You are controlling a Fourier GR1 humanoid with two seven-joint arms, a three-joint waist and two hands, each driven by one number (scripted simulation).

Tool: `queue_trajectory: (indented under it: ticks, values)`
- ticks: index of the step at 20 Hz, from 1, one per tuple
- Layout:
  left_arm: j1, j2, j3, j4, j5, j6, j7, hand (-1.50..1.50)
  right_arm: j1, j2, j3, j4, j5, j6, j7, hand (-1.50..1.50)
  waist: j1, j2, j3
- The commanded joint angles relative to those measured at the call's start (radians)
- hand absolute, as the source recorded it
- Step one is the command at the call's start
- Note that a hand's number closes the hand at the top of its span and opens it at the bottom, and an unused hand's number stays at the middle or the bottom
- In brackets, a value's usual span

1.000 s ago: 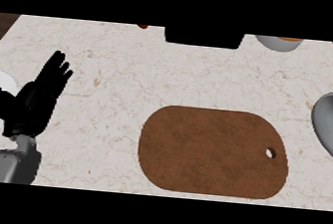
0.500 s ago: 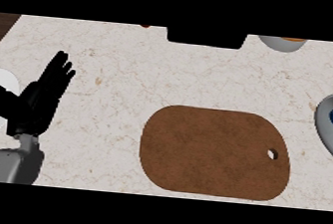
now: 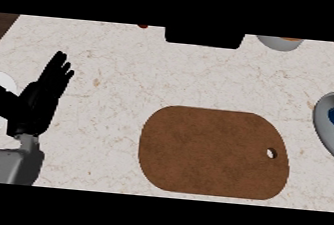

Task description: Pick the can from the cutting board and place it in the pan

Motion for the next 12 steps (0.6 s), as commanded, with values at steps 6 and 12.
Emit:
queue_trajectory:
  ticks: [6, 12]
  values:
    - [-0.023, 0.008, 0.014, -0.031, 0.005, 0.016, 0.045, 0.0, 0.115, -0.209, -0.174, 0.101, -0.193, 0.401, -0.098, -1.5, -0.021, -0.005, 0.002]
    - [0.055, 0.004, 0.023, -0.027, 0.016, -0.008, -0.009, 0.0, 0.222, -0.284, -0.205, 0.117, -0.246, 0.649, -0.17, -1.5, -0.028, -0.008, 0.004]
